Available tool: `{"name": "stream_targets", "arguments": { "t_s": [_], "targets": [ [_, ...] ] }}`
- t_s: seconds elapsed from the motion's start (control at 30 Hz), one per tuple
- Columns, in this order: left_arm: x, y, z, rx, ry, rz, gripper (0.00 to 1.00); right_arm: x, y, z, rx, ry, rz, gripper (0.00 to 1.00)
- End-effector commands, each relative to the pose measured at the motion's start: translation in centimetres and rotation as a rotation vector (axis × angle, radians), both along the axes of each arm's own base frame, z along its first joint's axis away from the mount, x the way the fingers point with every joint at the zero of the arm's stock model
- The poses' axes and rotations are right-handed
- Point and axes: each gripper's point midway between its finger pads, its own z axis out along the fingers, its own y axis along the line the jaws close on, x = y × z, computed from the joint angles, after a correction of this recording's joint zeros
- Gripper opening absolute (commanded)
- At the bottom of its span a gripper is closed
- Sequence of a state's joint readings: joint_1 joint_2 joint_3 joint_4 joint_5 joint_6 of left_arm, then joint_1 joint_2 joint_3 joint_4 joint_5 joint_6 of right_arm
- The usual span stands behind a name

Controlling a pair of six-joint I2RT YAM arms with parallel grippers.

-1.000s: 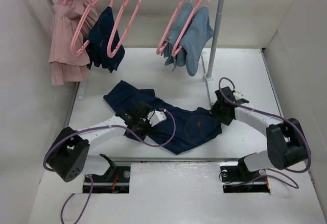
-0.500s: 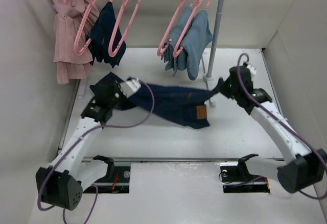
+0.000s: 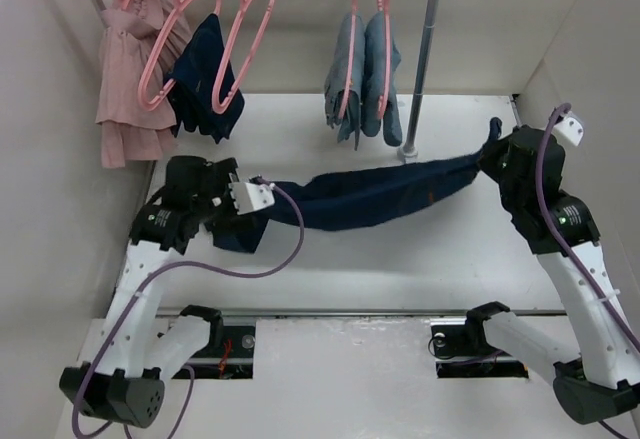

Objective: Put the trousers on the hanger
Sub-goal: Flatten out the trousers at the center of the board.

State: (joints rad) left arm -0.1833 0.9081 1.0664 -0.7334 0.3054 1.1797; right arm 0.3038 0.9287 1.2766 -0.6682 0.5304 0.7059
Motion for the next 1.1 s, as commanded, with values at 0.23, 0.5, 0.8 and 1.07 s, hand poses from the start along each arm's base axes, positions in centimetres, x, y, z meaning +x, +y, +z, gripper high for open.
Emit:
{"name": "stream_targets", "arguments": {
  "t_s": [0.23,0.5,0.8,1.07],
  "targets": [
    [-4.4,-4.1,-13.2,-0.002,0.443,0.098,0.99,-2.3,-4.1,2.8,-0.086,-0.053,-0.169,0.0],
    [-10.5,-13.0,-15.8,-0.087,0.579,-0.195,0.99,-2.0,-3.7,2.1,-0.084,-0.042,-0.147,0.0],
    [-13.9,-12.1,-23.3,0.203,0.602,-0.339,0.97,-2.1,-4.1,1.6,-0.102,-0.02,-0.161,0.0],
    [-7.6,-12.4,-23.1,0.146,0.422,-0.156,0.24,-2.7,-4.6,1.5,-0.107,-0.021,-0.181,0.0]
  ]
}}
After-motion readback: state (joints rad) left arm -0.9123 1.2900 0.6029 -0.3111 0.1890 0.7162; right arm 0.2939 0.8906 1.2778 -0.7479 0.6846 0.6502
